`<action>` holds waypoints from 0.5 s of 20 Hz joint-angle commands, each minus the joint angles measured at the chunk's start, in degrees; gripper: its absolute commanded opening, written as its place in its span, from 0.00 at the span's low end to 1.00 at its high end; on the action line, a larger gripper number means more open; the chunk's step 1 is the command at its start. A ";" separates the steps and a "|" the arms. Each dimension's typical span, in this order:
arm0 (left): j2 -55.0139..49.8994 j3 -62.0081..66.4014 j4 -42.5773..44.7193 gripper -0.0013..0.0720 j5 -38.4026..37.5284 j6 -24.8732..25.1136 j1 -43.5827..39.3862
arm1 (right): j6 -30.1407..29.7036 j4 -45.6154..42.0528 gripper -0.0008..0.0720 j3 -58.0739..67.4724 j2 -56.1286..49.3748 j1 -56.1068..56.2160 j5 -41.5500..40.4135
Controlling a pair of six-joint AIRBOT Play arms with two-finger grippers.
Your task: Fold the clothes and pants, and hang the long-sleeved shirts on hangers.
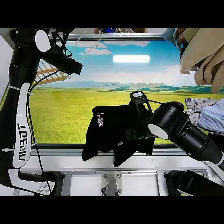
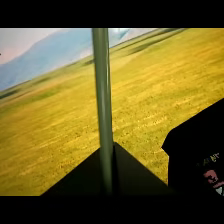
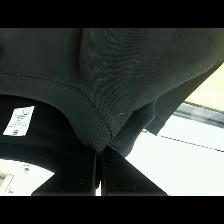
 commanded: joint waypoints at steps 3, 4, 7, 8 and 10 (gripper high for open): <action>0.02 0.02 -2.45 0.04 -5.51 1.86 0.09 | 0.02 0.02 0.04 -0.02 -0.02 0.04 0.02; 0.02 0.02 -2.51 0.04 -6.32 3.21 0.09 | 0.02 0.00 0.04 -0.02 -0.02 0.04 0.02; 0.02 0.02 -9.27 0.04 -8.81 8.87 1.11 | 0.02 0.02 0.04 -0.02 -0.02 0.04 0.02; 0.11 0.02 -14.01 0.04 -9.53 11.56 1.81 | 0.02 0.00 0.04 -0.02 -0.02 0.04 0.02; 1.36 -0.37 -23.08 0.04 -9.94 18.71 3.43 | 0.02 0.02 0.04 -0.02 -0.02 0.04 0.02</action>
